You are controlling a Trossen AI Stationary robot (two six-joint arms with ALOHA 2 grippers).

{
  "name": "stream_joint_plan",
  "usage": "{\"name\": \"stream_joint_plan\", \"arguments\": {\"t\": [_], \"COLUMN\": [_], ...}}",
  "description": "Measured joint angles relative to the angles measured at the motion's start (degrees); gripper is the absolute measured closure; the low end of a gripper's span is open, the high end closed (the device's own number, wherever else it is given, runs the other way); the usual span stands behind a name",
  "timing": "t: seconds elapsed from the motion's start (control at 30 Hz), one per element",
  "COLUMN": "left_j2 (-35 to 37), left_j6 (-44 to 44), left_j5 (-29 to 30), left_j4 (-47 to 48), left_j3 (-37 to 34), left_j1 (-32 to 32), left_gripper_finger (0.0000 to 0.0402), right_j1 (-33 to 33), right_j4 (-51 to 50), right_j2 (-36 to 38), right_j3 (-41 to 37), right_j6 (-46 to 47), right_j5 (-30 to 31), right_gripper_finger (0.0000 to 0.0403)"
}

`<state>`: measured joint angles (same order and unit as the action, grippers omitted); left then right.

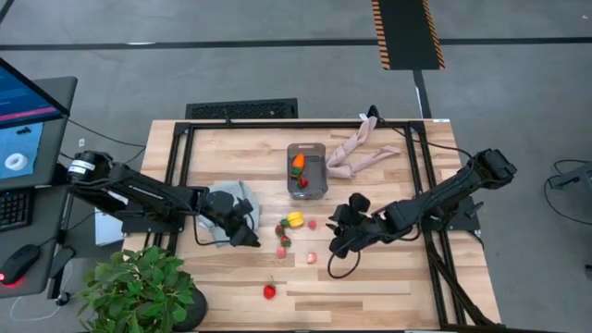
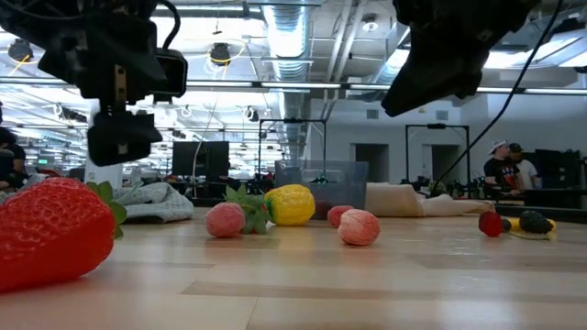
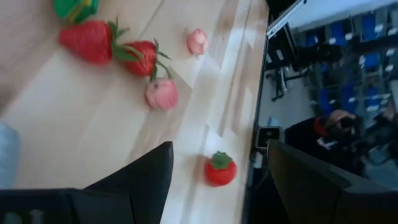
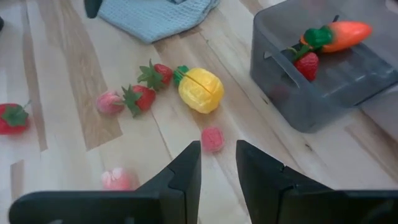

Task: Pick and placing Produce into tupperware
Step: Put the red strawberry into the black bin

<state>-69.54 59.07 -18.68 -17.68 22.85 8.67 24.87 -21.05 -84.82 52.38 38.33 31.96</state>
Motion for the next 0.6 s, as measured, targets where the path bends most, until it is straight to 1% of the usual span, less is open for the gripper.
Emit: {"name": "stream_joint_plan", "arguments": {"t": [0.17,0.27,0.4,0.5,0.6], "left_j2": [-0.1,-1.0,-4.0,-7.6,-11.9], "left_j6": [6.2,8.6,10.8,12.7,15.8], "left_j5": [2.8,5.7,8.9,9.4,10.1], "left_j4": [0.2,0.5,-0.2,-4.0,-10.8], "left_j3": [0.0,0.0,0.0,0.0,0.0], "left_j1": [2.0,3.5,5.4,6.6,8.1], "left_gripper_finger": [0.0151,0.0151,0.0151,0.0151,0.0151], "right_j1": [-1.3,-2.0,-2.3,-2.3,-1.9], "right_j4": [0.0,0.1,0.1,0.0,-0.2], "right_j2": [0.0,0.0,0.0,0.0,0.0], "right_j3": [0.0,0.0,-0.2,-0.2,-0.2], "right_j6": [-1.5,-2.7,-3.0,-3.5,-3.8], "right_j5": [1.3,1.4,1.5,1.5,1.3], "right_gripper_finger": [0.0280,0.0280,0.0280,0.0280,0.0280]}}
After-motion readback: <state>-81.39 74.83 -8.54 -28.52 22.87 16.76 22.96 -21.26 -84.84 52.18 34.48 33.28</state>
